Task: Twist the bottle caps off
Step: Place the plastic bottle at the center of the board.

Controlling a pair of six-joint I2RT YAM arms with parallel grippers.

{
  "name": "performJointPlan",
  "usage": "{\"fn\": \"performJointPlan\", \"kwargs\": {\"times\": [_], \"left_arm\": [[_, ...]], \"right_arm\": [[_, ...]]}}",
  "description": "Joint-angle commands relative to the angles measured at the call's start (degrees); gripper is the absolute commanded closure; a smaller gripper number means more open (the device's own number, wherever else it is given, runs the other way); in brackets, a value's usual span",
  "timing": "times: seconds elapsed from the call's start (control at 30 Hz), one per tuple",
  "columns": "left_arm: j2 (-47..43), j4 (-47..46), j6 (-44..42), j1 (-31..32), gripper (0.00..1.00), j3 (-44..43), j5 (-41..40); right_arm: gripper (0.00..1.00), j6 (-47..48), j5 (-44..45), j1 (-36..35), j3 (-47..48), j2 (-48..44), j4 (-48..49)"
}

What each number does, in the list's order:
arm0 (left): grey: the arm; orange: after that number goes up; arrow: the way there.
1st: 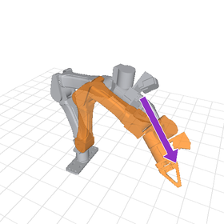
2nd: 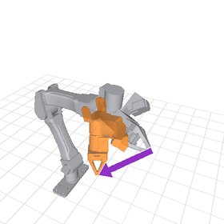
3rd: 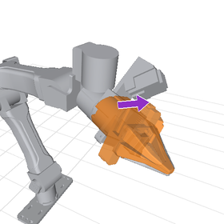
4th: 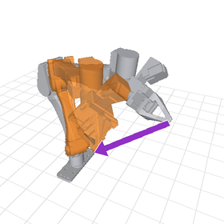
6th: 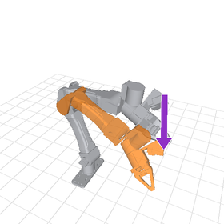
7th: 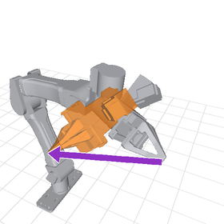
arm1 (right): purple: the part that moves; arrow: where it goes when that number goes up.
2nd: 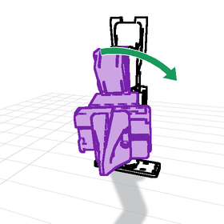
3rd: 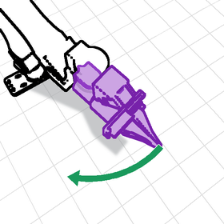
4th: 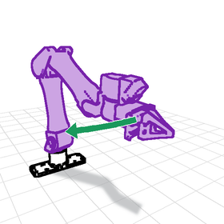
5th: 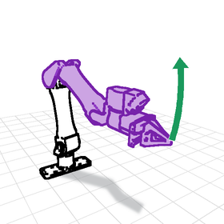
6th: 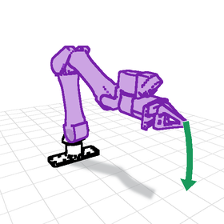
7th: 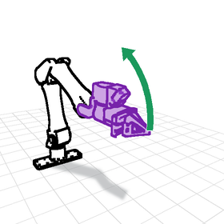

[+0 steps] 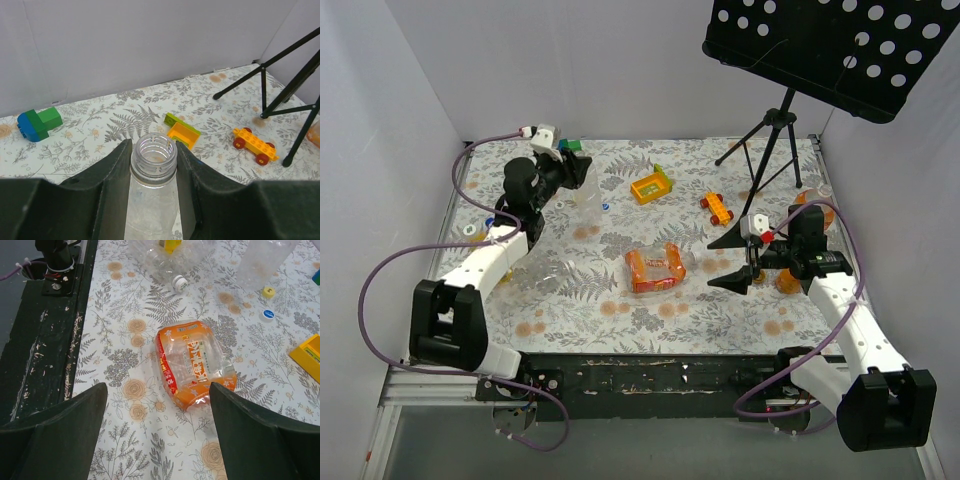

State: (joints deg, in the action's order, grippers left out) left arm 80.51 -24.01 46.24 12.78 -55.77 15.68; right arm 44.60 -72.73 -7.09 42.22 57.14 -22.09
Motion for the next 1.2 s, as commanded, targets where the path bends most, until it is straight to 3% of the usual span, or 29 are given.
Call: {"fn": "performJointPlan", "kwargs": {"times": [0.0,0.63,1.03,1.17], "left_arm": [[3.59,-6.92,-0.97,-1.35,1.00,-3.55,0.32],[22.75,-20.46,-4.48,-2.41,1.00,-11.38,-1.53],[30.67,-21.60,-5.72,-2.49,1.00,-13.93,-0.13],[29.44,-22.66,-5.11,-2.41,0.89,-11.56,-0.30]], "right_arm": [[0.11,0.05,-2.07,0.24,-0.29,0.51,2.31],[0.11,-0.30,-1.63,0.24,-0.47,3.06,2.49],[0.11,0.31,-1.36,0.24,-0.29,4.11,1.87],[0.11,0.49,-1.28,0.24,-0.20,4.29,1.78]]}}
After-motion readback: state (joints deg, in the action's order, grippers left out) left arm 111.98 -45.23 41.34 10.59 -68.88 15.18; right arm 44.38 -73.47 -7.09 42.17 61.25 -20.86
